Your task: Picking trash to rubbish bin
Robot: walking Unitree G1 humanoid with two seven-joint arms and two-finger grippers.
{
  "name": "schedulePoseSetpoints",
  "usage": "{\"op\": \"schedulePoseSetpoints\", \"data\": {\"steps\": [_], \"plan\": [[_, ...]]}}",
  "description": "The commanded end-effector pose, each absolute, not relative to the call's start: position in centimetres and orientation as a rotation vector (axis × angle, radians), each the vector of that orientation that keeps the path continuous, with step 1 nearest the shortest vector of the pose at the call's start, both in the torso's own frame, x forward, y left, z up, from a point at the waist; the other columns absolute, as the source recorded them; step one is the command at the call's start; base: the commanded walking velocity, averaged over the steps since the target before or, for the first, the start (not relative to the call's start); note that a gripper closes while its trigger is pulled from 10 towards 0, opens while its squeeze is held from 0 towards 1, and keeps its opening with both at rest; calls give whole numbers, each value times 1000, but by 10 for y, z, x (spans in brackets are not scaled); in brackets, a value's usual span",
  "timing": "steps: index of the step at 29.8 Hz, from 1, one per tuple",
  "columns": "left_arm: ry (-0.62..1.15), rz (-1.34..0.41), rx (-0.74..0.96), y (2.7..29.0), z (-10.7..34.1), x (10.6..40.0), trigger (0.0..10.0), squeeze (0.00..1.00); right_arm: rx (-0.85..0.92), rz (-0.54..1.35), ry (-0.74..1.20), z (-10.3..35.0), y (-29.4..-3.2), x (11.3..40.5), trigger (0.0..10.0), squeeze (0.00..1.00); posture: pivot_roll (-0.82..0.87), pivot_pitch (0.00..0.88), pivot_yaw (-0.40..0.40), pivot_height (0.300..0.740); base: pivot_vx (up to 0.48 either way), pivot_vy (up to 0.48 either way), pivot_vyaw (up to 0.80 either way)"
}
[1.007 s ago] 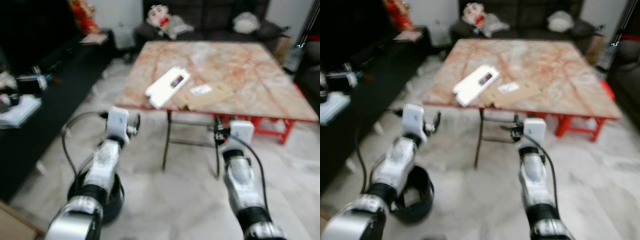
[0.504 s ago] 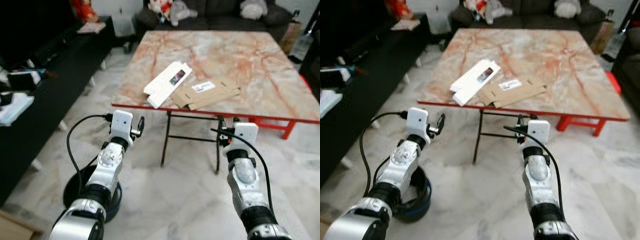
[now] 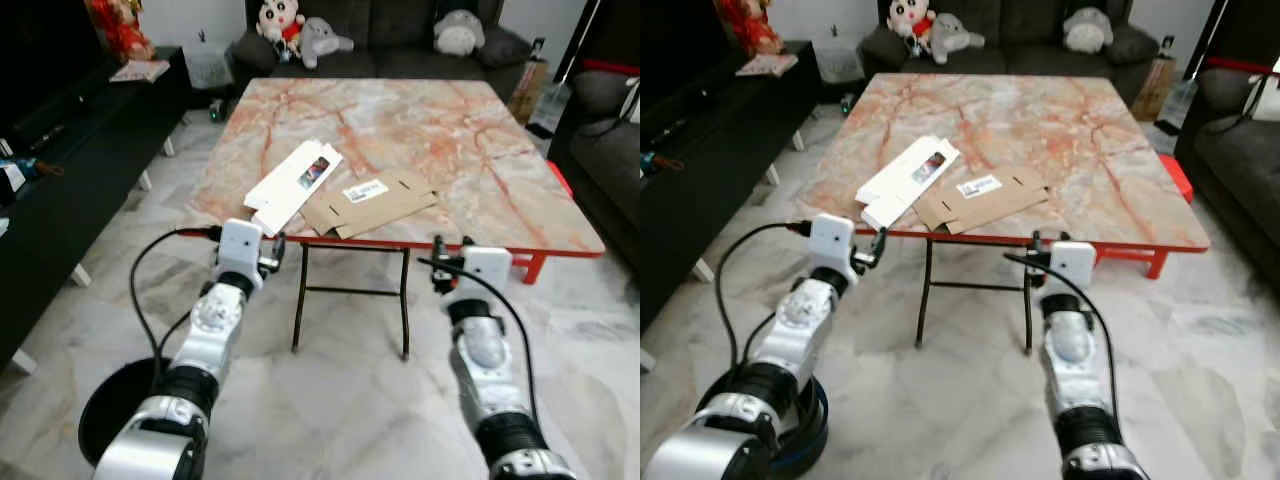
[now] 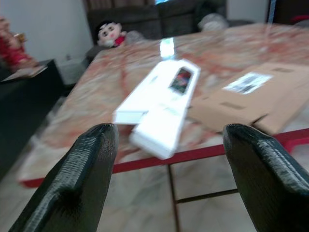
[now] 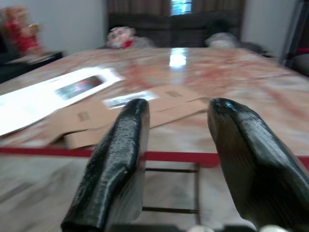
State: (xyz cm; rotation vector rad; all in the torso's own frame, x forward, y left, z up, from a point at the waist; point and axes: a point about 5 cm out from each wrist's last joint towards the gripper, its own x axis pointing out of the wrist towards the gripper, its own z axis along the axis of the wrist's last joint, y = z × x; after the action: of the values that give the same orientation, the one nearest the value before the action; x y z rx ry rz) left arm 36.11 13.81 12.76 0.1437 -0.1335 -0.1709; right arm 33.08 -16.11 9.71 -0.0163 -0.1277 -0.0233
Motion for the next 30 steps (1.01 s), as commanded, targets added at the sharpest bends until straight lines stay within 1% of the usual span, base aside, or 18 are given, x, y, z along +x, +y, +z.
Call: {"op": "schedulePoseSetpoints", "data": {"steps": [1, 11, 16, 25, 30], "plan": [[-134, -169, 138, 137, 129, 362, 10000, 0, -29, -25, -143, 103, -164, 333, 10000, 0, 174, 34, 20, 740, 304, 0, 0], [-136, -169, 137, 136, 129, 362, 10000, 0, -48, 2, -152, 103, -161, 333, 10000, 0, 174, 33, 20, 740, 303, 0, 0], [-136, -167, 137, 137, 129, 362, 10000, 0, -47, 6, -153, 103, -159, 333, 10000, 0, 174, 33, 20, 740, 302, 0, 658], [-136, -167, 136, 136, 129, 362, 10000, 0, -52, 9, -154, 104, -160, 333, 10000, 0, 175, 32, 18, 740, 301, 0, 0], [-137, -163, 137, 137, 129, 362, 10000, 0, -50, 16, -154, 103, -158, 333, 10000, 0, 176, 33, 17, 740, 302, 0, 715]]}}
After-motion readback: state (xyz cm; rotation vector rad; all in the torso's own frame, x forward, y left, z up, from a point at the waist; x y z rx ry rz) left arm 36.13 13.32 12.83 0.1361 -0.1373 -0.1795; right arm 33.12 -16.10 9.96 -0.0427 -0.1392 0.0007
